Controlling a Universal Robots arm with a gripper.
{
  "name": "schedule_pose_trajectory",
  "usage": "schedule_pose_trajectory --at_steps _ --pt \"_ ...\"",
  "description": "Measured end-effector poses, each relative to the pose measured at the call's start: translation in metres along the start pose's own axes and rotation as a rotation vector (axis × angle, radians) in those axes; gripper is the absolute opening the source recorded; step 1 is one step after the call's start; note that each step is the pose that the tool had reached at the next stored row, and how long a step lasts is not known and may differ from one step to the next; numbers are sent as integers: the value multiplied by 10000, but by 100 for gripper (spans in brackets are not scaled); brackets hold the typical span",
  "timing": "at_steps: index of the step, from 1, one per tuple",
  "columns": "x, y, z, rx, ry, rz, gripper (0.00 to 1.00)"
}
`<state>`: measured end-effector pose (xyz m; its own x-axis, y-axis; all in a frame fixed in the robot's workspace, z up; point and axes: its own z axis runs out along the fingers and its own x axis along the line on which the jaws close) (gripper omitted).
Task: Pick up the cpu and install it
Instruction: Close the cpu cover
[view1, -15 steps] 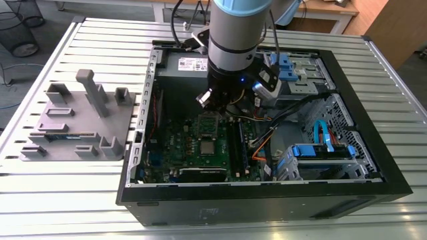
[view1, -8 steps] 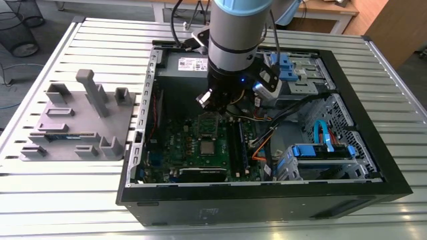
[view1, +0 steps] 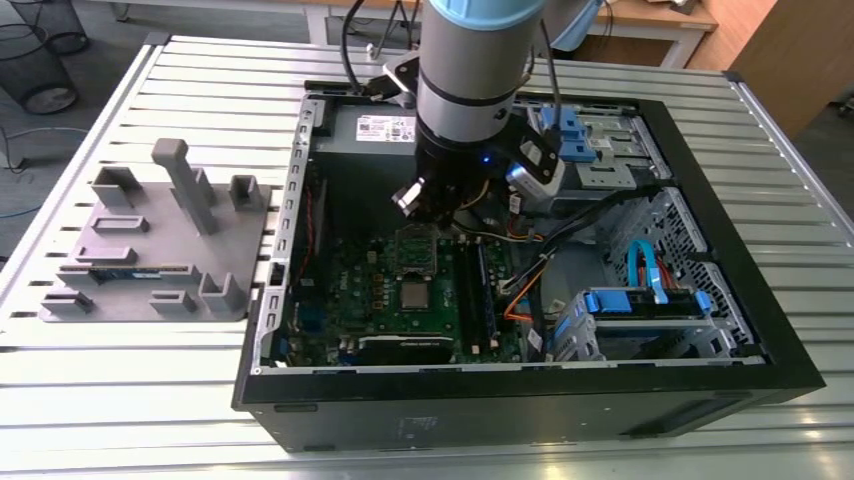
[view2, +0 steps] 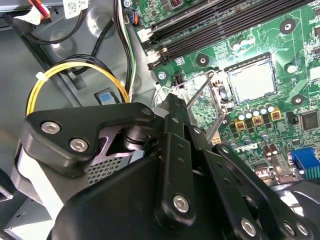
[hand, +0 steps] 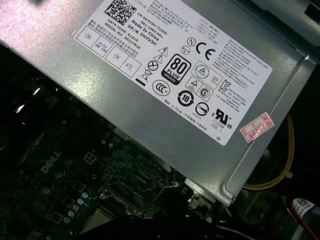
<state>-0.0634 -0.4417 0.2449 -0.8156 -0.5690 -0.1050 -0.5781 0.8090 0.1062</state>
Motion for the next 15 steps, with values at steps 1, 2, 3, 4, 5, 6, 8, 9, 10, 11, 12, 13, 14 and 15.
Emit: schedule_pose_trajectory --at_steps 1,2,3,4,5,6,8,9,10,11,12,13,14,15 --pt "2 -2 -1 -1 -1 -3 11" --pt "3 -5 -2 -2 -1 -10 11" --pt "5 -7 -3 -3 -1 -17 11" --pt "8 -11 -4 -3 2 -25 11" --pt "11 -15 -5 -4 2 -34 11" --pt "15 -20 -6 -5 3 -43 11" --pt "24 -31 -9 -8 5 -64 11" --pt "28 -38 -11 -9 7 -77 11" --pt "33 -44 -12 -10 8 -88 11" --pt "38 -50 -14 -11 10 -101 11" --pt "43 -58 -16 -12 12 -115 11" --pt "49 -66 -17 -14 12 -128 11" --pt "55 -74 -19 -15 14 -141 11" --pt "62 -84 -21 -17 16 -157 11"
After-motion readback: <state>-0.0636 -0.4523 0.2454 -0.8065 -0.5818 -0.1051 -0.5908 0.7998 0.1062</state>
